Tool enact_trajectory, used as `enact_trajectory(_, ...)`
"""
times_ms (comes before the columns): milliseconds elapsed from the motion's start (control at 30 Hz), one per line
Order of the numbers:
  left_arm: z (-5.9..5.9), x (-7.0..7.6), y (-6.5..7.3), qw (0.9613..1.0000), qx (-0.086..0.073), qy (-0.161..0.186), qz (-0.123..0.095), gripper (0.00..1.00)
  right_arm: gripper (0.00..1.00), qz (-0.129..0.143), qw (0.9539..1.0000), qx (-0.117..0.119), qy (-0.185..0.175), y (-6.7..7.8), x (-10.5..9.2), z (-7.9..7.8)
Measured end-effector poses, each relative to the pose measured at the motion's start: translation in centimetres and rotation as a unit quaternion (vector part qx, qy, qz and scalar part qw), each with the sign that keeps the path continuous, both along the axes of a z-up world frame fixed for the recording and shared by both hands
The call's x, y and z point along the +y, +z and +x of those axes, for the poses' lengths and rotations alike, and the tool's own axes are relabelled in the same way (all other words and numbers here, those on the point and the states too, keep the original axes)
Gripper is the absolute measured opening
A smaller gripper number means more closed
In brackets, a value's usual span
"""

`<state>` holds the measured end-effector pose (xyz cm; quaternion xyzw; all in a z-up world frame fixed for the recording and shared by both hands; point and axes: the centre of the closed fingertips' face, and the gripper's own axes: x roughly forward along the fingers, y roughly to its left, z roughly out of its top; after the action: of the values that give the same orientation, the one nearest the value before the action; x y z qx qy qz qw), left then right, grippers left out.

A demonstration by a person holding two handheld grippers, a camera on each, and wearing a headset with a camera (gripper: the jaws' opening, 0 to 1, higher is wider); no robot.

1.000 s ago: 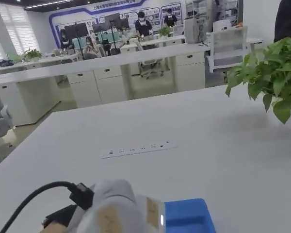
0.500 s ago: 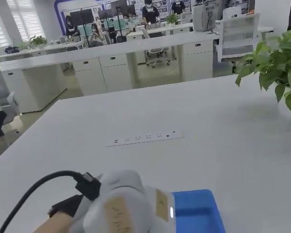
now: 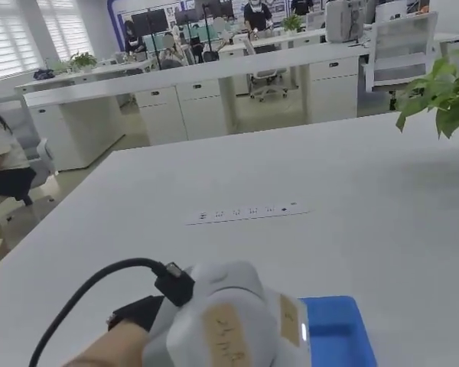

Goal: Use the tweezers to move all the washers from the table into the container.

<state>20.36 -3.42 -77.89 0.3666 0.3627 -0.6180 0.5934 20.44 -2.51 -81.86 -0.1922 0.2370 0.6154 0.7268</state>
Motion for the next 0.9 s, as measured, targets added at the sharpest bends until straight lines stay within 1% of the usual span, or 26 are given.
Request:
enact_trajectory(100, -0.2, -0.1, 0.0, 1.0000, 0.000, 0.002, 0.000, 0.00, 0.21, 0.008, 0.9998, 0.009, 0.016, 0.1, 0.9, -0.3)
enact_trajectory(200, -0.3, -0.3, 0.0, 1.0000, 0.000, 0.006, 0.000, 0.00, 0.16, 0.007, 0.9995, 0.012, 0.028, -0.2, 1.4, -0.5)
enact_trajectory(233, -0.4, -0.3, 0.0, 1.0000, -0.001, 0.008, 0.000, 0.00, 0.13, 0.006, 0.9992, 0.017, 0.035, -0.3, 1.6, -0.6)
enact_trajectory(267, -0.5, -0.4, 0.0, 0.9999, 0.002, 0.013, -0.001, 0.00, 0.12, 0.006, 0.9991, 0.019, 0.036, -0.3, 1.6, -0.6)
enact_trajectory(367, -0.6, -0.5, 0.0, 0.9997, 0.002, 0.024, -0.007, 0.00, 0.05, 0.003, 0.9991, 0.014, 0.040, -0.4, 1.4, -0.2)
enact_trajectory(400, -0.5, -0.7, 0.0, 0.9992, -0.001, 0.037, -0.016, 0.00, 0.04, 0.001, 0.9992, 0.015, 0.038, -0.5, 1.3, 0.0)
enact_trajectory(433, -0.4, -0.7, 0.0, 0.9988, 0.000, 0.046, -0.018, 0.00, 0.03, 0.004, 0.9988, 0.031, 0.038, -0.5, 1.2, -0.1)
enact_trajectory(467, -0.6, -0.7, -0.1, 0.9984, 0.004, 0.051, -0.023, 0.00, 0.03, 0.011, 0.9984, 0.038, 0.041, -0.4, 1.3, 0.1)
enact_trajectory(500, -0.4, -0.6, 0.0, 0.9972, 0.004, 0.068, -0.032, 0.00, 0.03, 0.014, 0.9984, 0.037, 0.039, -0.4, 1.3, 0.0)
enact_trajectory(533, -0.3, -0.7, 0.0, 0.9966, 0.003, 0.074, -0.035, 0.00, 0.03, 0.017, 0.9985, 0.036, 0.037, -0.4, 1.2, 0.1)
enact_trajectory(600, -0.1, -0.7, 0.3, 0.9934, 0.000, 0.100, -0.057, 0.00, 0.03, 0.018, 0.9986, 0.035, 0.036, -0.4, 1.2, 0.1)
enact_trajectory(667, 0.2, -0.6, 0.8, 0.9883, -0.012, 0.129, -0.079, 0.00, 0.02, 0.019, 0.9987, 0.035, 0.033, -0.4, 1.2, 0.3)
enact_trajectory(700, 0.3, -0.5, 1.2, 0.9834, -0.015, 0.152, -0.099, 0.01, 0.02, 0.022, 0.9985, 0.042, 0.026, -0.3, 1.2, 0.4)
enact_trajectory(733, 0.3, -0.2, 1.5, 0.9794, -0.015, 0.169, -0.109, 0.02, 0.02, 0.024, 0.9984, 0.046, 0.024, -0.3, 1.2, 0.5)
enact_trajectory(767, 0.5, 0.2, 1.9, 0.9719, -0.019, 0.198, -0.126, 0.02, 0.02, 0.027, 0.9982, 0.049, 0.020, -0.3, 1.3, 0.7)
enact_trajectory(833, 0.5, 1.0, 2.3, 0.9615, -0.024, 0.231, -0.148, 0.06, 0.02, 0.030, 0.9979, 0.056, 0.009, -0.3, 1.3, 0.9)
enact_trajectory(867, 0.4, 1.7, 2.4, 0.9542, -0.027, 0.254, -0.155, 0.09, 0.02, 0.031, 0.9978, 0.058, 0.007, -0.2, 1.2, 1.0)
enact_trajectory(900, 0.3, 2.4, 2.4, 0.9493, -0.029, 0.271, -0.156, 0.12, 0.02, 0.032, 0.9977, 0.060, 0.004, -0.2, 1.3, 1.1)
